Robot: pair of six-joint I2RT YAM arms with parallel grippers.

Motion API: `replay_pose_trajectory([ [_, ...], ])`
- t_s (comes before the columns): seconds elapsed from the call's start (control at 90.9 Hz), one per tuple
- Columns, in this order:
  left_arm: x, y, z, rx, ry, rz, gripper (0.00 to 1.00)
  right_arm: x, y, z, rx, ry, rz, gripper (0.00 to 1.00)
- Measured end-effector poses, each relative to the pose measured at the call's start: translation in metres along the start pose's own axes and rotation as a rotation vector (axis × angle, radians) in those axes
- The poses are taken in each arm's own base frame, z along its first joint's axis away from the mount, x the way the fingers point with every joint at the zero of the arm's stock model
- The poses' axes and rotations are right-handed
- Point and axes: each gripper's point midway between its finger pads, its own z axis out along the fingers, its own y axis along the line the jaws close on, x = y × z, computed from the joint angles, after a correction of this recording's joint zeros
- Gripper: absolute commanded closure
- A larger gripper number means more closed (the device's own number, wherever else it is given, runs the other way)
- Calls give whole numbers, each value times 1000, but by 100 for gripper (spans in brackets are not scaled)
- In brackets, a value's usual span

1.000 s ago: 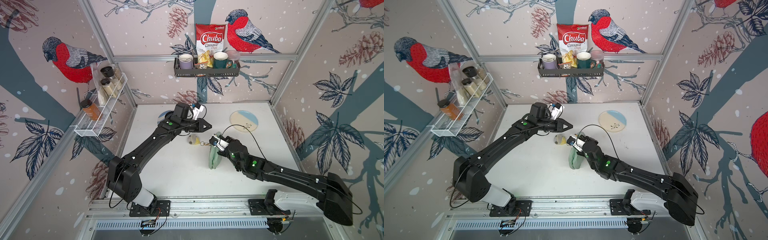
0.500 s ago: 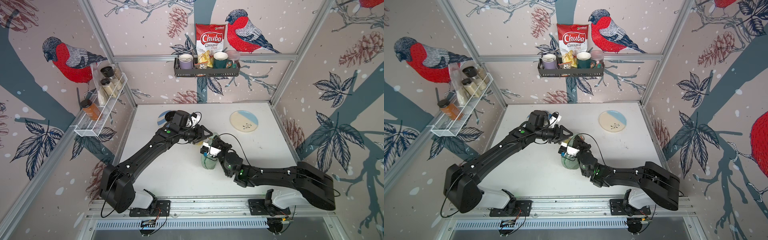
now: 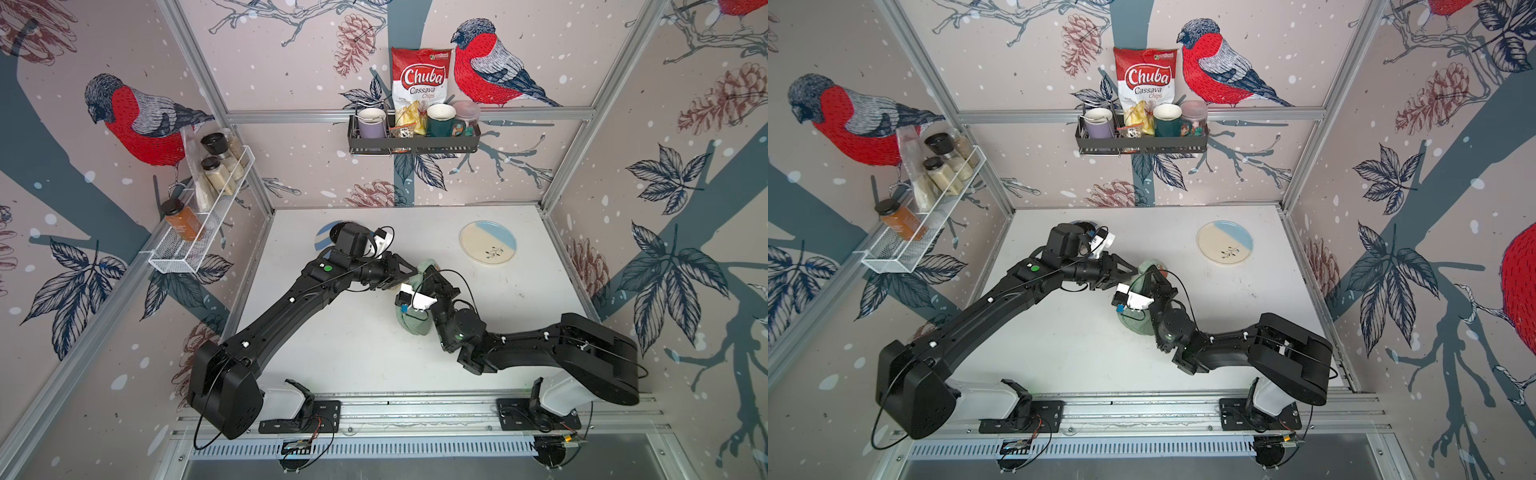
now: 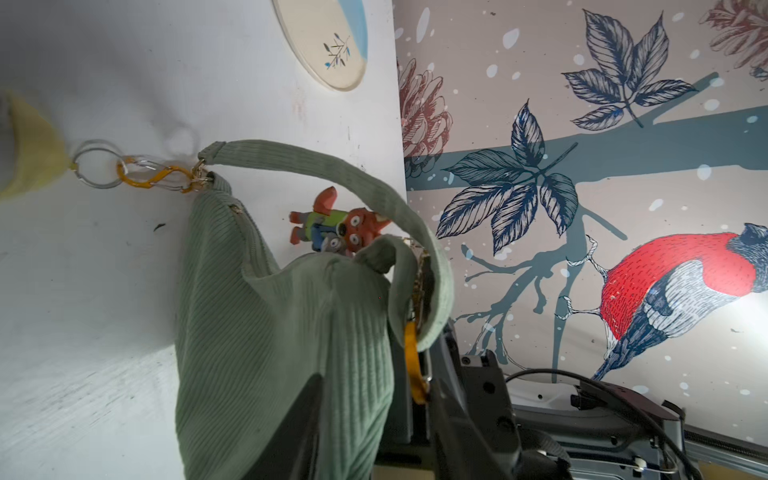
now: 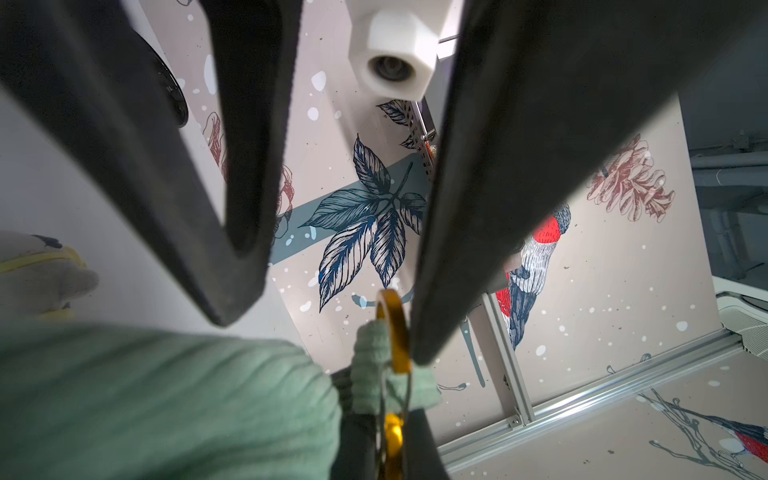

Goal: Remove the decoration from the bag
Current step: Remove the decoration item from the bag.

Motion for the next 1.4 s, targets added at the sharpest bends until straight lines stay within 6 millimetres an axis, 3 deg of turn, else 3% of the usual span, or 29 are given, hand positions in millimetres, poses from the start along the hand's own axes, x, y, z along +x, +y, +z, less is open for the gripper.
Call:
replay_pose_trajectory([
  [0.275,-4,-3,7,54,-16,-70,70,-1,1,-2,16,7,-11,100],
  [0.374,-7,-8,10,78,-26,-82,78,-2,2,-2,26,4,-20,100],
  [0.539,-9,-12,13,95,-28,-120,100,-1,-1,-2,44,16,-12,100],
  [0.605,-10,-13,13,99,-28,-129,100,0,-2,-2,48,19,-7,99],
  [0.792,-12,-20,11,109,-26,-109,100,-2,-4,-4,41,15,11,63],
  [0.913,-22,-28,5,111,-37,-72,100,-6,-2,-15,-63,-14,64,44],
  [1.012,-33,-31,-1,110,-37,-38,100,-8,-27,-20,-167,-50,238,41],
  [1.155,-38,-27,3,96,7,-22,100,13,-72,-24,-323,-73,630,46],
  [1.287,-32,-33,5,122,59,0,100,43,-71,-34,-476,-39,957,66],
  [1.398,-22,-37,10,153,117,-2,100,40,-56,-44,-622,-38,1147,65],
])
